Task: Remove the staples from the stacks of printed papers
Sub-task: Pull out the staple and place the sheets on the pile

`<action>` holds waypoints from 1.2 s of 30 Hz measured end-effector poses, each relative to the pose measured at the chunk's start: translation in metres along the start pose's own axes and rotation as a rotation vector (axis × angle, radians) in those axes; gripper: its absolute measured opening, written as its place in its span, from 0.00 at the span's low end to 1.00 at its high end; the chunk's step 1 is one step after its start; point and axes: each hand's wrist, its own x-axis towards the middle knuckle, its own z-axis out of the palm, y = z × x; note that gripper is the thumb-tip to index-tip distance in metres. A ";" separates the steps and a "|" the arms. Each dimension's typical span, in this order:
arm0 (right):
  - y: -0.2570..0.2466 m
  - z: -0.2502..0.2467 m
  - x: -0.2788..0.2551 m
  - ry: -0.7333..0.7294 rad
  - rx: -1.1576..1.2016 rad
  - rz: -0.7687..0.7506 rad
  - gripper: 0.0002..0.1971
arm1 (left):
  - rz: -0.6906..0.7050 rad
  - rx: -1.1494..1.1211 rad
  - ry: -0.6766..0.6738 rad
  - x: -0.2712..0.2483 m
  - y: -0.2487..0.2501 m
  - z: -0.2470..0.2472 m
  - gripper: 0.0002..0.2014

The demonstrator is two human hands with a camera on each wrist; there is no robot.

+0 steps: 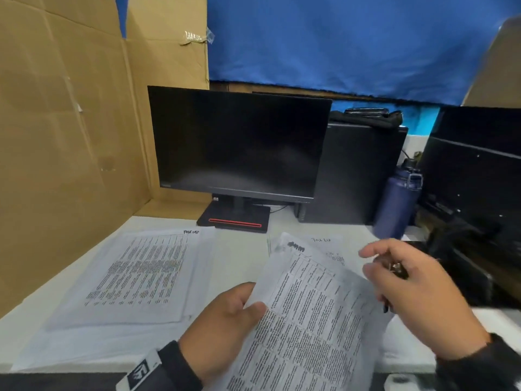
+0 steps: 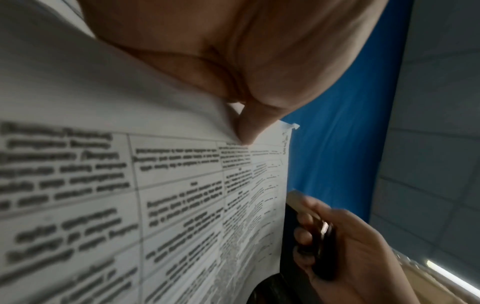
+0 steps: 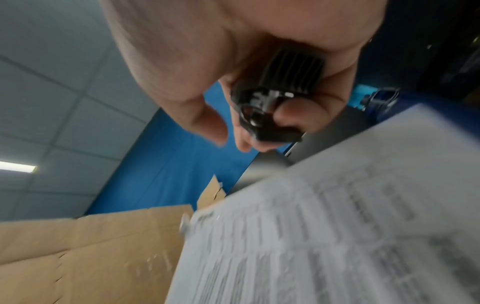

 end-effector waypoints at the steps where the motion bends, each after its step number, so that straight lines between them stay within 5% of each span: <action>1: -0.003 0.006 -0.007 -0.064 -0.086 -0.022 0.08 | 0.023 0.036 -0.034 -0.002 0.002 0.003 0.12; 3: -0.003 0.014 -0.016 -0.137 -0.247 -0.057 0.11 | 0.059 0.090 -0.090 -0.005 0.003 0.009 0.09; 5: -0.004 0.017 -0.016 -0.144 -0.296 -0.097 0.01 | 0.081 0.151 -0.100 -0.009 0.004 0.012 0.10; 11: -0.017 0.014 -0.029 -0.310 -0.173 -0.111 0.03 | 0.140 0.078 -0.093 -0.018 0.012 0.014 0.09; 16: -0.028 0.025 -0.040 -0.268 -0.213 -0.189 0.03 | 0.218 -0.036 -0.017 -0.026 0.026 0.024 0.08; 21: -0.031 0.033 -0.045 -0.271 -0.192 -0.185 0.08 | 0.139 -0.092 0.041 -0.029 0.027 0.024 0.05; 26: -0.033 0.036 -0.046 -0.304 -0.143 -0.101 0.37 | 0.045 -0.205 0.099 -0.025 0.022 0.019 0.08; 33: -0.037 0.042 -0.052 -0.272 0.041 -0.074 0.43 | 0.083 -0.232 0.220 -0.023 0.023 0.014 0.09; 36: -0.037 0.055 -0.056 -0.233 0.156 -0.012 0.34 | 0.039 -0.393 0.195 -0.021 0.022 0.016 0.09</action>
